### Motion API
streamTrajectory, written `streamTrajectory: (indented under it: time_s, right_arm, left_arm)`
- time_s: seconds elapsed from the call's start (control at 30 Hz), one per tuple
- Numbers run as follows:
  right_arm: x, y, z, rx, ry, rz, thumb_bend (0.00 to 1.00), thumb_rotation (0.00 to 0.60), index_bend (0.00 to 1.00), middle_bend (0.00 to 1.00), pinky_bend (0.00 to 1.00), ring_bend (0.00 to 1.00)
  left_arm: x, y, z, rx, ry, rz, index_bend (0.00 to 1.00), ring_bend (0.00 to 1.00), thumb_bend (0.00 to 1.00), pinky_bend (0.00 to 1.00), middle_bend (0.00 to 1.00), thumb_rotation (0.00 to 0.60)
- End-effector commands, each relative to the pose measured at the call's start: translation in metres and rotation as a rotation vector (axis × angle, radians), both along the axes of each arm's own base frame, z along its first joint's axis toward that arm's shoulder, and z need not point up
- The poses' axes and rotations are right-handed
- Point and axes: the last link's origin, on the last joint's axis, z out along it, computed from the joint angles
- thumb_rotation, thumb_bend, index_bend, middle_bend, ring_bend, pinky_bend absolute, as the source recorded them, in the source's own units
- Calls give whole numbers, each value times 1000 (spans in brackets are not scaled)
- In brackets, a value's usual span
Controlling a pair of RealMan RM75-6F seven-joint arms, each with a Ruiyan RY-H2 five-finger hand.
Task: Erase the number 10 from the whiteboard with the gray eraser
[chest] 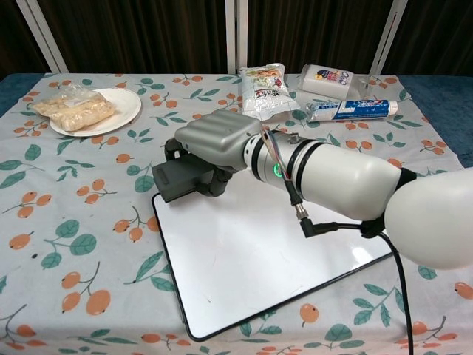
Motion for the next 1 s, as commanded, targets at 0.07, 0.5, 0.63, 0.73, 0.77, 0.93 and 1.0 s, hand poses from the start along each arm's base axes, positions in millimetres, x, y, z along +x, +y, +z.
streamTrajectory:
  time_s: [0.07, 0.5, 0.63, 0.73, 0.77, 0.93, 1.0]
  right_arm:
    - [-3, -10, 22, -42, -56, -23, 412, 600, 560, 471, 464, 408]
    - [-135, -6, 159, -240, -20, -138, 411, 600, 560, 469, 462, 408]
    - [-206, -3, 184, -287, 57, -280, 411, 600, 560, 470, 462, 408]
    - [-237, 2, 186, -269, 97, -332, 412, 600, 560, 469, 462, 408]
    - [-245, 5, 185, -261, 111, -343, 412, 600, 559, 469, 462, 408]
    - [-267, 9, 178, -237, 125, -366, 411, 600, 546, 457, 457, 408]
    - [-269, 9, 175, -229, 125, -369, 411, 600, 538, 453, 455, 408]
  left_arm:
    - [0, -1, 0, 0, 0, -1, 43, 57, 35, 167, 34, 345]
    - [2, -1, -7, -13, -10, -12, 42, 57, 35, 167, 34, 344]
    - [4, 2, -11, -22, -12, -22, 43, 57, 35, 167, 34, 343]
    - [5, 5, -12, -25, -15, -32, 43, 57, 36, 167, 34, 344]
    - [5, 5, -13, -26, -16, -34, 43, 57, 36, 167, 34, 341]
    - [7, 7, -12, -25, -13, -46, 42, 57, 36, 167, 35, 344]
    - [8, 6, -12, -26, -13, -46, 42, 57, 36, 167, 34, 343]
